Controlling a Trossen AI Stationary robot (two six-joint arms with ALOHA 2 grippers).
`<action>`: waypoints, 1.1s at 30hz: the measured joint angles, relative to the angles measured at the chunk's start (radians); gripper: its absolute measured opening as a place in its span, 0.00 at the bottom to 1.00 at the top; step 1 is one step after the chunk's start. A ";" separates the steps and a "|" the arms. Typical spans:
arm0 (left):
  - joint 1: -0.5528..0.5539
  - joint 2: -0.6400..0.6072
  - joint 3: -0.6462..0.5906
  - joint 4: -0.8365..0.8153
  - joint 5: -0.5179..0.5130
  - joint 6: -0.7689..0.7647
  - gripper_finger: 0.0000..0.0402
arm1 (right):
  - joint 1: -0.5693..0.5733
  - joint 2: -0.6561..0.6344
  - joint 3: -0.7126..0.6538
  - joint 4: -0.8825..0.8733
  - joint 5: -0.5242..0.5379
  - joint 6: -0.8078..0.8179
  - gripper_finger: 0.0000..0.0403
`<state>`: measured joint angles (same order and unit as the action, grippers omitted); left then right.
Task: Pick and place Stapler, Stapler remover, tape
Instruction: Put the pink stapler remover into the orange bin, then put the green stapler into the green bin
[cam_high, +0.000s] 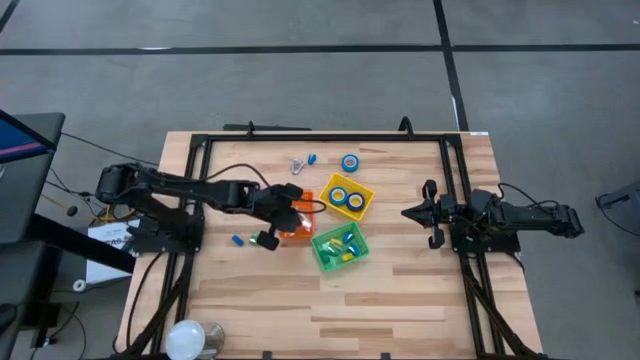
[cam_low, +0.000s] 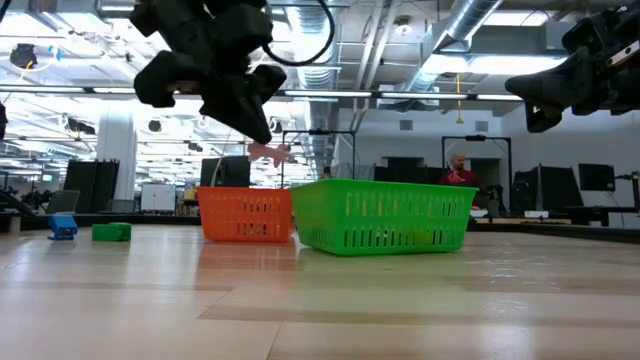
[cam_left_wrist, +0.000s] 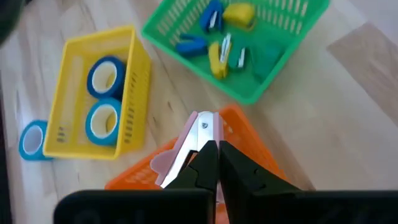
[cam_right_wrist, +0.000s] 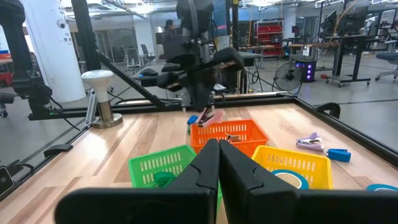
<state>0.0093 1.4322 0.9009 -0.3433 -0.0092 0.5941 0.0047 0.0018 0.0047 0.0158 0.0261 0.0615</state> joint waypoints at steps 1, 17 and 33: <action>0.004 0.000 0.000 -0.010 -0.001 0.000 0.01 | 0.000 0.000 0.000 0.000 0.000 0.000 0.00; 0.005 0.000 0.000 -0.046 0.001 0.000 0.05 | 0.000 0.000 0.000 0.000 0.000 0.000 0.00; -0.007 0.000 0.000 -0.047 -0.155 -0.297 0.37 | 0.000 0.000 0.000 0.000 0.000 0.000 0.00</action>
<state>0.0019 1.4326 0.9009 -0.3904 -0.1642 0.2971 0.0046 0.0021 0.0046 0.0158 0.0261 0.0616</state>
